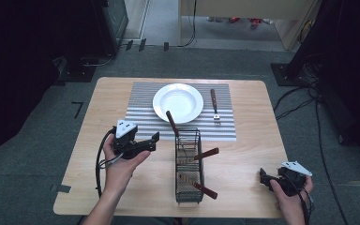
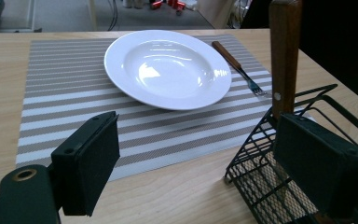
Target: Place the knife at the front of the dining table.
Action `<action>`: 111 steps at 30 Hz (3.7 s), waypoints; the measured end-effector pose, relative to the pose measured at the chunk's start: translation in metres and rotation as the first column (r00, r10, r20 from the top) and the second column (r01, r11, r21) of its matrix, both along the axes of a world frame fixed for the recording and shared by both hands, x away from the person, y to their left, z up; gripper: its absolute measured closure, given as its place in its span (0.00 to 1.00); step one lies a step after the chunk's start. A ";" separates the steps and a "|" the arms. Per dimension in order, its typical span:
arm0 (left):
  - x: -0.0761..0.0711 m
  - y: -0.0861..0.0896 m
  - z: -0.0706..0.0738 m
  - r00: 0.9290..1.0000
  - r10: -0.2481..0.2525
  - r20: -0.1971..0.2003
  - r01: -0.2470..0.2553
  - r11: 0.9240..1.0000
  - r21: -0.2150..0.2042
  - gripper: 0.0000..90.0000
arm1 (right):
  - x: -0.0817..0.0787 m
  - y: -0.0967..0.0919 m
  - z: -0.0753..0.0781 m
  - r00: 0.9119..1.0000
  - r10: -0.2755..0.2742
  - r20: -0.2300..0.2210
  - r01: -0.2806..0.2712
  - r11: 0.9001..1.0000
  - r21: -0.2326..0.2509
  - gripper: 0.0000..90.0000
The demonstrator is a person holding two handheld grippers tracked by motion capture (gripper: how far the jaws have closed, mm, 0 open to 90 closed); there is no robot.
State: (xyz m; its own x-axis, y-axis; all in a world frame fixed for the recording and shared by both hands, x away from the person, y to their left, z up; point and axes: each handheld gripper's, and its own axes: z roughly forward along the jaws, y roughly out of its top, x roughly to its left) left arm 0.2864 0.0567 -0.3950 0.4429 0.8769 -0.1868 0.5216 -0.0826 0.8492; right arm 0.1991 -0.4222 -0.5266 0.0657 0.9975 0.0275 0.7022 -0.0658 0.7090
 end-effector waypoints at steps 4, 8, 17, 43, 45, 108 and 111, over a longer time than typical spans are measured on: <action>0.005 -0.011 0.003 1.000 -0.026 -0.002 0.026 1.000 -0.006 0.17 | 0.000 0.000 0.000 1.000 0.001 0.000 -0.001 1.000 -0.001 0.00; 0.007 -0.019 0.005 0.999 -0.034 0.001 0.034 0.999 -0.012 0.17 | 0.000 0.000 0.000 1.000 0.000 0.000 0.000 1.000 0.000 0.00; 0.012 -0.036 0.004 0.998 -0.069 0.006 0.069 0.997 -0.039 0.35 | 0.000 0.000 0.000 1.000 0.000 -0.001 0.000 1.000 -0.001 0.00; 0.029 -0.047 0.003 0.985 -0.170 -0.014 0.165 0.971 -0.172 0.84 | 0.000 0.000 0.000 1.000 0.000 0.000 0.000 1.000 -0.001 0.00; 0.027 -0.044 0.006 0.984 -0.180 0.001 0.177 0.964 -0.199 0.87 | 0.000 0.000 0.000 1.000 0.000 0.000 0.000 1.000 0.000 0.00; 0.015 0.090 0.051 0.972 0.089 0.216 -0.056 0.986 -0.154 0.91 | 0.000 0.000 0.000 1.000 0.000 0.001 0.000 1.000 -0.001 0.00; 0.025 0.086 0.043 0.977 0.088 0.193 -0.068 0.992 -0.111 0.91 | 0.000 0.000 0.000 1.000 0.001 0.001 -0.001 1.000 -0.001 0.00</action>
